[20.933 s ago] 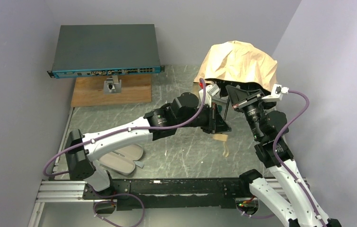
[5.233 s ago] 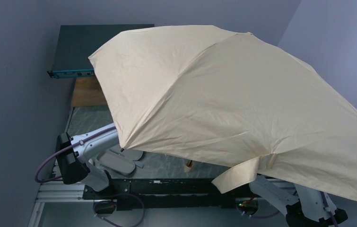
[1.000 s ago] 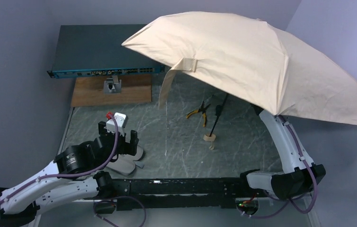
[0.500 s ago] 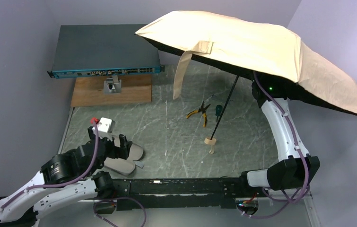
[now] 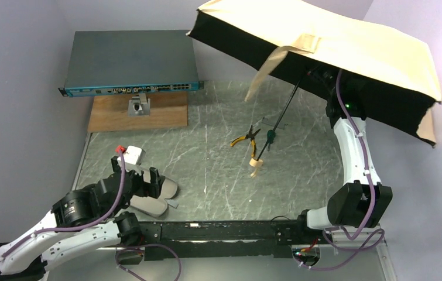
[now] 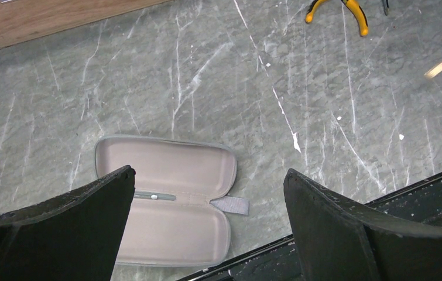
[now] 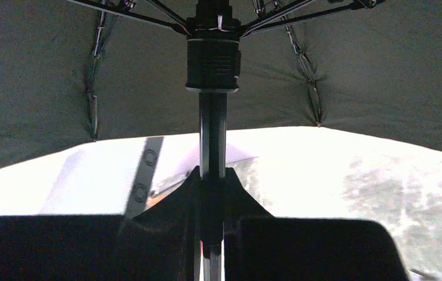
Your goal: Open the umbrella
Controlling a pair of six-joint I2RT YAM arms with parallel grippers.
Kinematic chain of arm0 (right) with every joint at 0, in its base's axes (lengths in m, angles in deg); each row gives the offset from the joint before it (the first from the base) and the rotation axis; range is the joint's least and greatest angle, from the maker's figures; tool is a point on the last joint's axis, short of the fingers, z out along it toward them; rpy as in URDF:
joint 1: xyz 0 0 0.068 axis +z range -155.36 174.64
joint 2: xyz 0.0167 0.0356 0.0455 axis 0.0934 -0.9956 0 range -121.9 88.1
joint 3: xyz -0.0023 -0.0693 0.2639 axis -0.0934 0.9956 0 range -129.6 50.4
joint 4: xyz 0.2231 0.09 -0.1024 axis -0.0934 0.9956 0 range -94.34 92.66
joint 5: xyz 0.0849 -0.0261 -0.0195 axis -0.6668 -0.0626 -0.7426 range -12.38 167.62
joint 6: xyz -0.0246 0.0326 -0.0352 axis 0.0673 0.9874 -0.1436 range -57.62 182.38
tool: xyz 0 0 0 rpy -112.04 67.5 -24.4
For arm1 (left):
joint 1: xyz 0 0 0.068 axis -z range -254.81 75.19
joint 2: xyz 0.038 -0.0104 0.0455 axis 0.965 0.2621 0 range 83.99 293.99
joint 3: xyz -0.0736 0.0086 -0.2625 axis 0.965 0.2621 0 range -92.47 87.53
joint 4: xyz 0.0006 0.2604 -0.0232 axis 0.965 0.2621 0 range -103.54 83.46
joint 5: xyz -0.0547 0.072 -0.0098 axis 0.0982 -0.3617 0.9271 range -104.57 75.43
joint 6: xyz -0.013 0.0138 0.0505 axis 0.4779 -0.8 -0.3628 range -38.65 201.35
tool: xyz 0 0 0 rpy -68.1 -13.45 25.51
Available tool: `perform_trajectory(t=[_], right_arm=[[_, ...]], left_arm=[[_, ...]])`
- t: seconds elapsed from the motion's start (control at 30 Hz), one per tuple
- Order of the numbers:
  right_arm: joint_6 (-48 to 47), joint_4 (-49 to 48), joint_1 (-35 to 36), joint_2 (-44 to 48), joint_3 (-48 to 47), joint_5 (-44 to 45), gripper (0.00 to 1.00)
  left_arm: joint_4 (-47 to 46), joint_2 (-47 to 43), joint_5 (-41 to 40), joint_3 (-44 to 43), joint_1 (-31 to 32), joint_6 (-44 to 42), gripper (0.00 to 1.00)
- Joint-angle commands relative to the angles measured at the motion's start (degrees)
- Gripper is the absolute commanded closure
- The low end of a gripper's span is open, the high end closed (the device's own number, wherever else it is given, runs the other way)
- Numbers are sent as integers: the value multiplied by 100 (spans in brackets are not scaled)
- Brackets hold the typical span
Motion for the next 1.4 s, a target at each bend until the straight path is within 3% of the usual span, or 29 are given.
perform_trajectory(t=[0.0,0.2,0.67,0.97,1.0,1.07,1.1,1.33,1.37], right_arm=[[783,-1154,-106,28,-162,-869,100],[815,-1431,-116,-65,-25,-938,100],[184,-2645,-129,-218,1377,-1335,100],[-208,-2471,-132,-323,1385,-1232,100],[-233,-2328,-132,-354,1321,-1203,96],[-255,-2095,-132,-436,1123,-1206,81],[-264,-1919,-132,-490,986,-1232,66],[-140,-1768,-136,-542,922,-1400,10],[-128,-1769,-137,-517,949,-1407,6]], left_arm=[[-161,31,62,-11,16,-84,1],[-200,-65,44,7,16,-102,1],[-195,-110,48,12,19,-125,0],[-209,-114,44,30,16,-147,1],[-216,-114,49,29,17,-153,1],[-225,-106,57,29,16,-155,1],[-225,-106,57,30,16,-155,1],[-207,-104,60,28,16,-155,1],[-210,-105,55,29,17,-155,1]])
